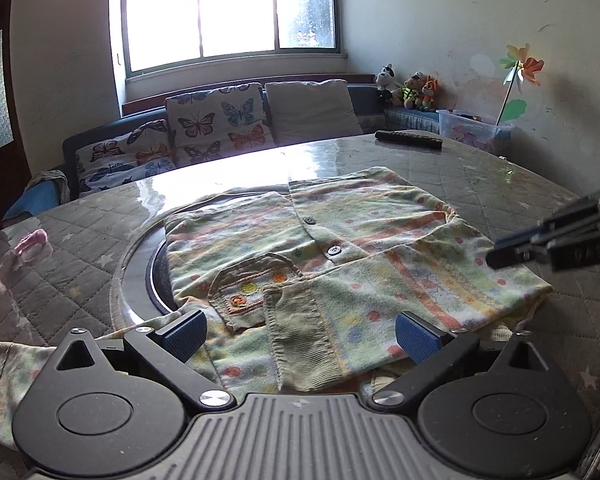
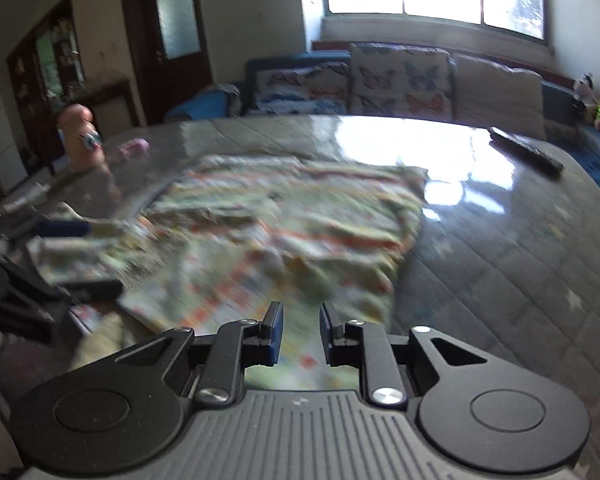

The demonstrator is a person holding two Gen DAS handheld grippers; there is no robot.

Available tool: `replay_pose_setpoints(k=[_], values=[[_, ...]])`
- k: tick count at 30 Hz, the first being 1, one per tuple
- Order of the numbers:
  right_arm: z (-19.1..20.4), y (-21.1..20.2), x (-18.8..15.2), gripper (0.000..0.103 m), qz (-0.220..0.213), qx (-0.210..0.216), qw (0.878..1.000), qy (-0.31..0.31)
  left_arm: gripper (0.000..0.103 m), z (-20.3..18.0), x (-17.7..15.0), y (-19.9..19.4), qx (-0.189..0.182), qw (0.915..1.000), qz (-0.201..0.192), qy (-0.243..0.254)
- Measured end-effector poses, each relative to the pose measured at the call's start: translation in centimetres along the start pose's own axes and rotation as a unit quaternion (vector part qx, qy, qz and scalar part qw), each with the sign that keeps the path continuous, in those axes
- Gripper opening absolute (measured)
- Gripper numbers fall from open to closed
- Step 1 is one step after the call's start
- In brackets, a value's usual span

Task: Fold clothes

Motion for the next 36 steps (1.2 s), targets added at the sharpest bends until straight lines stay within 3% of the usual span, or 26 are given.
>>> replay_pose_setpoints(k=[3, 10, 18, 25, 29, 36], values=[[-1.3, 0.2, -0.9, 0.017, 0.008, -0.014, 1.000, 0.007, 0.092, -0.4, 0.1, 0.5, -0.006, 1.0000, 0.003, 0.002], [-2.0, 0.6, 1.8, 0.018, -0.027, -0.017, 0.999, 0.006, 0.070, -0.9, 0.1, 1.8, -0.017, 0.9997, 0.017, -0.003], [-3.2, 5.0, 2.8, 0.016, -0.016, -0.022, 1.000, 0.014, 0.046, -0.5, -0.6, 2.5, -0.021, 0.9991, 0.035, -0.010], [-1.5, 3.7, 3.1, 0.019, -0.019, -0.013, 1.000, -0.008, 0.046, 0.3, -1.3, 2.3, -0.012, 0.9991, 0.040, -0.012], [2.1, 3.3, 3.3, 0.033, -0.021, 0.023, 0.998, -0.046, 0.048, 1.1, -1.5, 1.6, -0.003, 0.9991, 0.039, -0.019], [7.8, 4.5, 3.0, 0.034, -0.018, 0.068, 0.993, -0.100, 0.047, 3.8, -2.0, -0.4, 0.035, 0.9981, 0.032, -0.039]])
Point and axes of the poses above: each gripper's, at about its wrist camera, not at the fingertips, and y roughly the way its jaws point, z to its left, x to its top, the point moved 7 cm from there along y, roughly the way its jaws point, and after that the axes turned 4 degrees about -z, right-handed, at the moved point
